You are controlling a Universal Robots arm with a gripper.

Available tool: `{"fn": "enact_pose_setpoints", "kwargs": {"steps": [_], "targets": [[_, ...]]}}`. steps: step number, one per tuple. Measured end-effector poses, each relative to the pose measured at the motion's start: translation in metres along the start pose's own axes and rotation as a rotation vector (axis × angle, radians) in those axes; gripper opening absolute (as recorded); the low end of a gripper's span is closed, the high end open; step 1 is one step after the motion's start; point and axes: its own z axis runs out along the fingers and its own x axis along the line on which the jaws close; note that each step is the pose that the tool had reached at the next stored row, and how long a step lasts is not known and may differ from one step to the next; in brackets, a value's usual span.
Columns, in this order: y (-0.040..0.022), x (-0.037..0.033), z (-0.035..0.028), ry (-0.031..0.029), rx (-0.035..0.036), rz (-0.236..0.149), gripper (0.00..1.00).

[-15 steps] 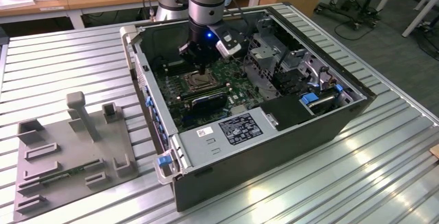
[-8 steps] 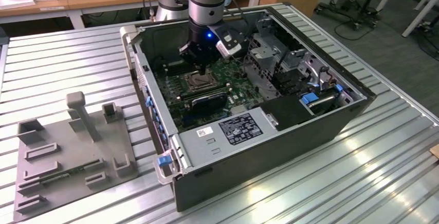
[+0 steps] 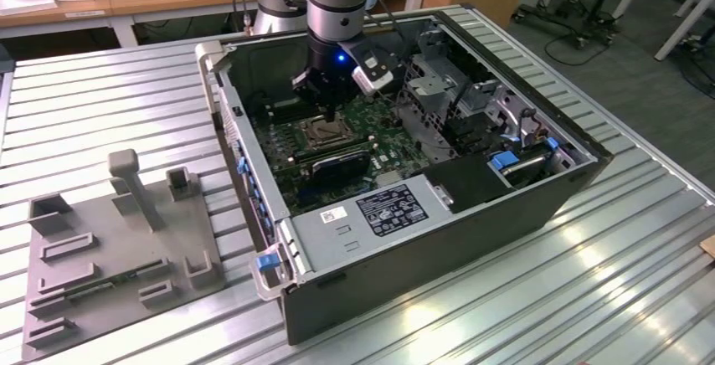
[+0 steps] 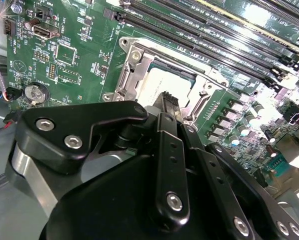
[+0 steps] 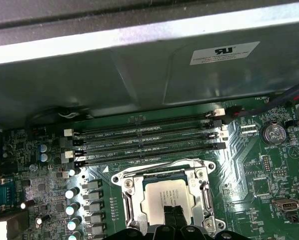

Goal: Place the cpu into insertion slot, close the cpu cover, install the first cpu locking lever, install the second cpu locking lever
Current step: 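Install the second cpu locking lever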

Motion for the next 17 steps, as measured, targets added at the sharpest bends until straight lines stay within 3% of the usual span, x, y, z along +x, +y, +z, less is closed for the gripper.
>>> {"fn": "enact_pose_setpoints", "kwargs": {"steps": [17], "targets": [[0.0003, -0.0001, -0.0036, 0.0001, 0.0002, 0.000, 0.11]]}}
